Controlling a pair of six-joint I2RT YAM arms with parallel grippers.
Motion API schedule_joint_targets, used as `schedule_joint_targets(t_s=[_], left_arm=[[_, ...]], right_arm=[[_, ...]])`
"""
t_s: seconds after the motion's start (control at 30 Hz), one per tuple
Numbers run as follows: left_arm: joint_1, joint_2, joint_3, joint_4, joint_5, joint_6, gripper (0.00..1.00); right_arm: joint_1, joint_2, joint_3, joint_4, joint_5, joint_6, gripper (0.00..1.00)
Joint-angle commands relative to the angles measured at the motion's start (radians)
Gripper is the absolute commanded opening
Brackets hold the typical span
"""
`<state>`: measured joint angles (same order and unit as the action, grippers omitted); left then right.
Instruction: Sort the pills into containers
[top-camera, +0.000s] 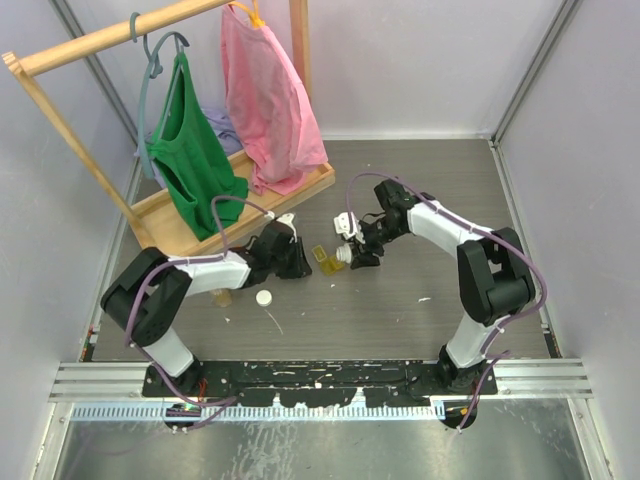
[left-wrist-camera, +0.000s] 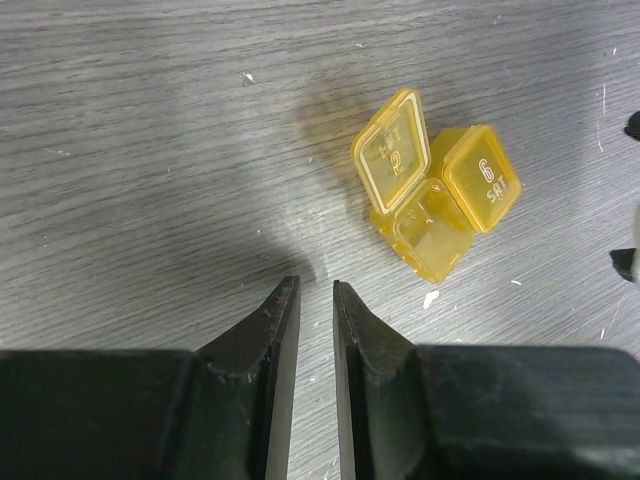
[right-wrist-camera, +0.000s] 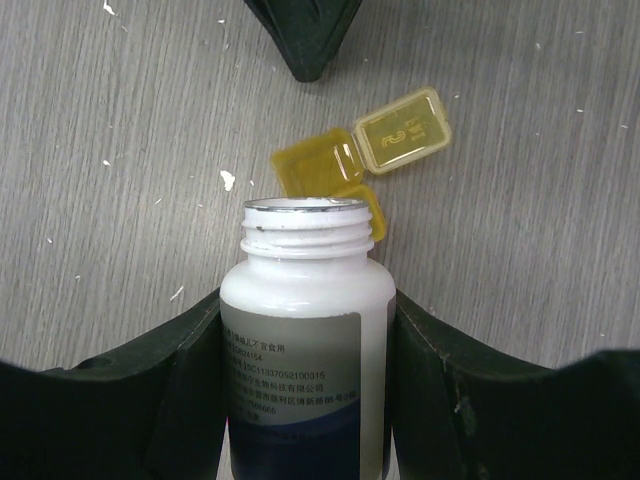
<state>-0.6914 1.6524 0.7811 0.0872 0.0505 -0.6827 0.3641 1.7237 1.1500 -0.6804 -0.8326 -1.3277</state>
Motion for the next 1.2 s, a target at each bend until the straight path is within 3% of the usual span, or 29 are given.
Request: schedule_joint_targets(t_s=[0.0,0.07,0.2,0.53,0.87,1.17], left_arm=[[0.010,-0.092,-0.019,0.006,0.008,0.029,0.23],[0.017,-0.125,-0.041,0.003,0.008,0.031,0.28],[0.032,-0.137,-0.062,0.015,0.035,0.028,0.28],[0.038,0.012,0.039,0.076,0.172,-0.006,0.25],[0.039,0.141,0.180,-0.040,0.144,0.025,0.24],[0.045,0.136,0.224,-0.110,0.105,0.056,0.24]], right_arm=[[0.040,0.009,0.033,-0.002,0.053,-0.014,0.01],[0.052,0.023,0.039,0.001,0.075,-0.011,0.01],[0.066,0.043,0.058,0.000,0.095,-0.003,0.01],[0.068,0.052,0.069,-0.002,0.098,0.013,0.01],[0.067,0.031,0.055,-0.002,0.100,0.022,0.01],[0.066,0.044,0.072,0.001,0.173,0.060,0.01]])
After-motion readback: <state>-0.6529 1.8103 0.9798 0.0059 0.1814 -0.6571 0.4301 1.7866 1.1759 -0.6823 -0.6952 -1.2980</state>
